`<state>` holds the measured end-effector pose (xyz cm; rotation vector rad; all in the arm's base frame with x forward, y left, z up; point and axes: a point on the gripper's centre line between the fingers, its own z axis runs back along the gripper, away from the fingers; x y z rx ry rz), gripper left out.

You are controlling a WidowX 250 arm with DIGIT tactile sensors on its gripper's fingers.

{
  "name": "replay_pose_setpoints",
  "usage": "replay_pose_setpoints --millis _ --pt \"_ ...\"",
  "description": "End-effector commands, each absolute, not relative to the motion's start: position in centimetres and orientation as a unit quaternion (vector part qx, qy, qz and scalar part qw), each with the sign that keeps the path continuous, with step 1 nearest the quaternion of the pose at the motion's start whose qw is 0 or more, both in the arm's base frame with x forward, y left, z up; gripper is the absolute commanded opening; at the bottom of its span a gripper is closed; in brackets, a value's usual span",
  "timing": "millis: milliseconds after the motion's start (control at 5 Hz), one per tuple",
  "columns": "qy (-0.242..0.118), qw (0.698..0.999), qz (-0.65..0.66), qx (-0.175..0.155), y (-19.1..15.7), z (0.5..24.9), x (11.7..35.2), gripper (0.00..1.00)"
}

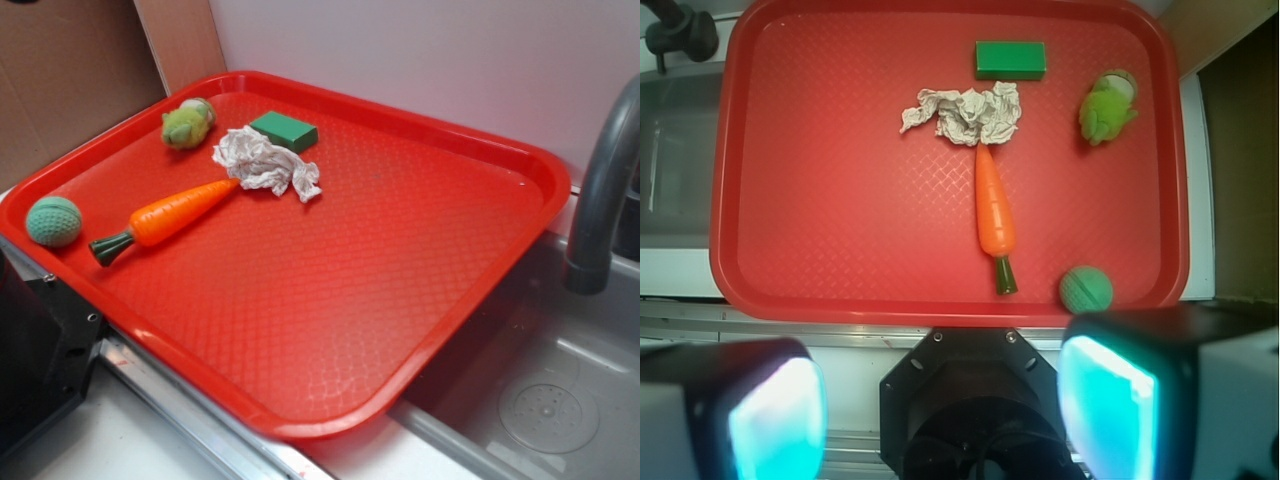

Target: Grab the green animal.

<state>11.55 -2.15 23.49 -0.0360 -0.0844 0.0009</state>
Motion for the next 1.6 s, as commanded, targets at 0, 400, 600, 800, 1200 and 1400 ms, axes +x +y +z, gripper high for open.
replay_pose_setpoints --millis 0,400,600,800,1200,1400 --pt "-0.042 0.999 0.000 -0.018 -2.1 23.5 11.6 1.00" --pt "-0.051 0.985 0.157 -0.048 0.8 22.1 13.9 1.00" --pt "-0.092 0.961 0.254 -0.067 2.5 20.0 15.4 1.00" --pt "-0.137 0.934 0.326 -0.056 4.6 17.4 17.3 1.00" --pt "-0.168 0.913 0.371 -0.004 9.8 11.4 22.5 1.00" --pt "-0.169 0.904 0.391 0.026 12.4 8.8 24.8 1.00"
